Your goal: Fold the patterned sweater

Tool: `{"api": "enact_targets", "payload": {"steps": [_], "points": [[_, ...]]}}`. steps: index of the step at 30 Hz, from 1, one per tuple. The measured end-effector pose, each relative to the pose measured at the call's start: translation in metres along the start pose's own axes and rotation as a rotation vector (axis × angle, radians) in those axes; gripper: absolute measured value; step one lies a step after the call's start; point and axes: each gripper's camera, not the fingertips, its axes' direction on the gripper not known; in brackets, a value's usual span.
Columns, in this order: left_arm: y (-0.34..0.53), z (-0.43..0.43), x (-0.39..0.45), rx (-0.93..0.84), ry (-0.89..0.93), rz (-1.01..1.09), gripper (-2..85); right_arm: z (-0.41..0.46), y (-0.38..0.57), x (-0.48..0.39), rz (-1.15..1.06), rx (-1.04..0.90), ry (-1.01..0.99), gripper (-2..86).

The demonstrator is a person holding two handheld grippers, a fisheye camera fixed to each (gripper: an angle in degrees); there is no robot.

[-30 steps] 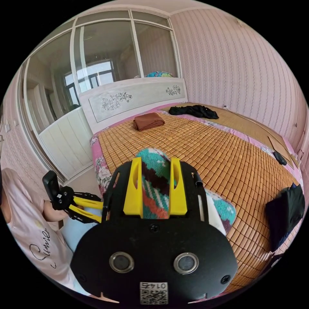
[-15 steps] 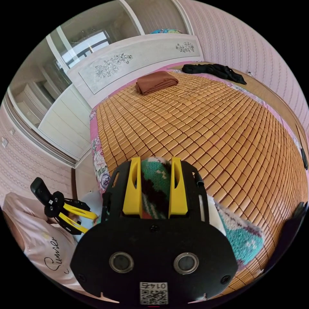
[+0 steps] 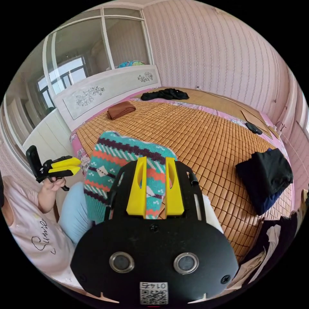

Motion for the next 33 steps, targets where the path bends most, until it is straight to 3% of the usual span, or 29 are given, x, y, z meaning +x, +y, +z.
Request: {"api": "enact_targets", "payload": {"steps": [2, 7, 11, 18, 21, 25, 29, 33], "points": [[-0.014, 0.014, 0.002, 0.007, -0.089, 0.043, 0.1, 0.019, -0.008, -0.005, -0.036, -0.037, 0.025, 7.7], [-0.033, 0.056, -0.029, -0.074, -0.077, 0.030, -0.9, 0.050, -0.049, -0.021, -0.084, -0.111, -0.020, 6.3], [-0.019, 0.107, -0.053, -0.285, -0.032, 0.040, -1.0, 0.082, -0.082, -0.024, -0.083, -0.211, -0.048, 5.5], [-0.011, 0.114, -0.058, -0.245, -0.026, -0.001, -1.0, 0.073, -0.108, -0.029, -0.105, -0.270, -0.042, 3.4], [-0.008, 0.112, -0.058, -0.223, -0.032, -0.021, -1.0, 0.036, -0.109, -0.045, -0.149, -0.173, -0.103, 0.8], [-0.009, 0.112, -0.068, -0.223, 0.000, -0.046, -1.0, 0.074, -0.107, -0.066, -0.215, -0.352, -0.086, -0.3], [-0.007, 0.119, -0.097, -0.217, 0.103, -0.155, -1.0, 0.078, -0.111, -0.046, -0.129, -0.329, -0.158, -0.8], [-0.020, 0.117, -0.096, -0.223, 0.056, -0.128, -0.9, 0.070, -0.121, -0.043, -0.112, -0.364, -0.150, -0.9]]}}
